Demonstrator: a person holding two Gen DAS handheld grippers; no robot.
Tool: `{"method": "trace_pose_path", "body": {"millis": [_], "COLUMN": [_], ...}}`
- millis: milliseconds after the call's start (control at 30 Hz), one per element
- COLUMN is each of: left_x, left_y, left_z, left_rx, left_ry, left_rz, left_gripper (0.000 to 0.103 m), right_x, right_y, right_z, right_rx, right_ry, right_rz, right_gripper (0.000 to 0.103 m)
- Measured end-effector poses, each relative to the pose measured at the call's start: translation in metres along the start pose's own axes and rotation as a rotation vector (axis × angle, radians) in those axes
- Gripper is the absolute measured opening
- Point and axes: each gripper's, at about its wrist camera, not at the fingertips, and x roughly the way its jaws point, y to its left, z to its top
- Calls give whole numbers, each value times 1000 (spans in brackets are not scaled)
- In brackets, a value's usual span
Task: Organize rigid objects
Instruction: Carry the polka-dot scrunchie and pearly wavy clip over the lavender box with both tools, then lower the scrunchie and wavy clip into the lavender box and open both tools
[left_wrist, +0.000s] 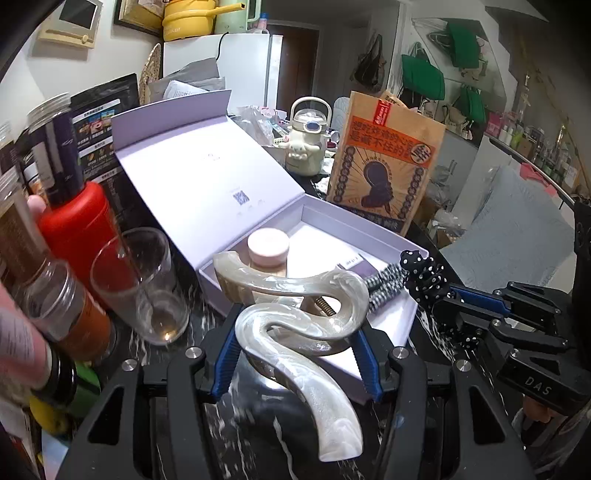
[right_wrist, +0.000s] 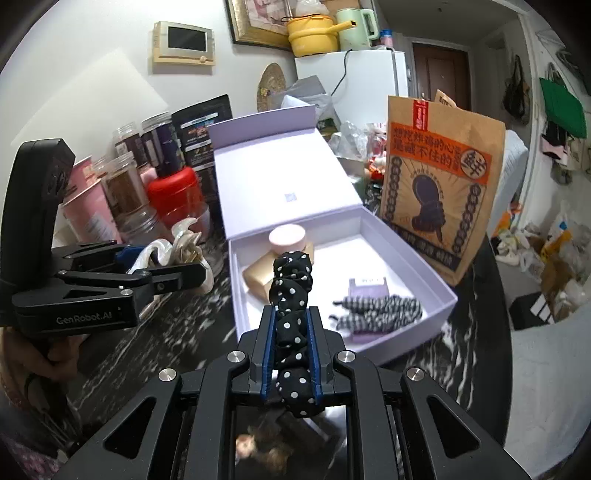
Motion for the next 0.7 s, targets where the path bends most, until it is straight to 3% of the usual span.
{"method": "trace_pose_path", "body": {"millis": [333,700], "left_x": [22,53], "left_y": [4,15], "left_z": [49,69], "left_rx": [38,21], "left_ry": [-32,-43], "left_rz": [-17,31], "left_gripper": [55,55], "right_x": [12,38], "right_y": [-9,-27], "right_z": [39,59], "right_rx": [-39,-23], "right_ry": [-33,-34], "right_rz": [-45,-70], "right_gripper": [16,16]}}
